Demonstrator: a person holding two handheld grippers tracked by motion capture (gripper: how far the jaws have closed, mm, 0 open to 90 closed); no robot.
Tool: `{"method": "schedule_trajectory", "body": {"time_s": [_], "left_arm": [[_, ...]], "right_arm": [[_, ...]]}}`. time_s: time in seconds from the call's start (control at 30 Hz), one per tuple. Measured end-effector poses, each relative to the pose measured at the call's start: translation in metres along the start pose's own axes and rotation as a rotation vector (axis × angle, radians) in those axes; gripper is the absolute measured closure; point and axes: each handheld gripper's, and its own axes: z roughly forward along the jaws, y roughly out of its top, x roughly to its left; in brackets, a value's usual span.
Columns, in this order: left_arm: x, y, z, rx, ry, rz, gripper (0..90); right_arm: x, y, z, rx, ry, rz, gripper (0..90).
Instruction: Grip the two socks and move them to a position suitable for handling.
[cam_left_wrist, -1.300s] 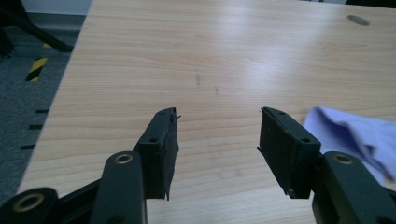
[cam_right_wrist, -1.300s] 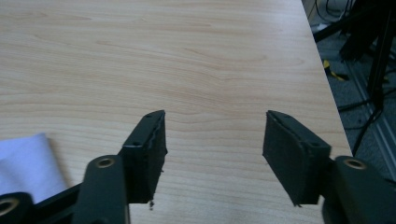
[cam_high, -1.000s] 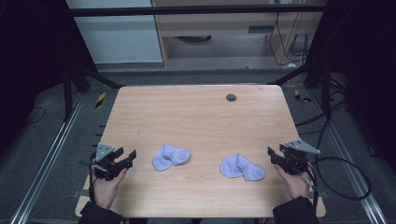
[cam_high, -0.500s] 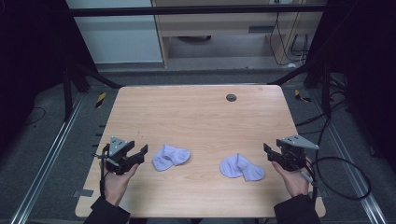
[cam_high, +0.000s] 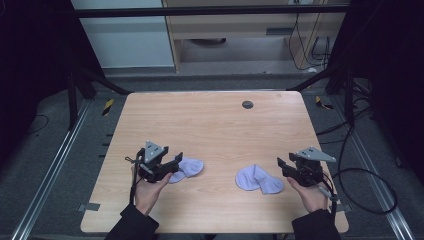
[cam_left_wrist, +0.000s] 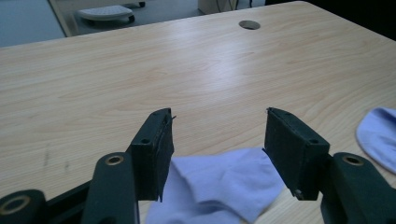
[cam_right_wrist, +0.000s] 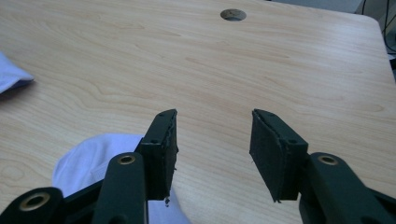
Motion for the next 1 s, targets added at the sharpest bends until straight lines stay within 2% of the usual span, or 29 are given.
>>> {"method": "schedule_trajectory", "body": {"time_s": [0.33,1.0], "left_arm": [[-0.041,-0.001,0.024,0.039,-0.082,0.040,42.2],[-0.097,-0.010,0.058,0.109,-0.180,0.109,46.2]], "right_arm": [[0.008,-0.015,-0.001,0.038,0.040,-0.024,56.9],[0.025,-0.034,0.004,0.103,0.106,-0.045,62.6]]}}
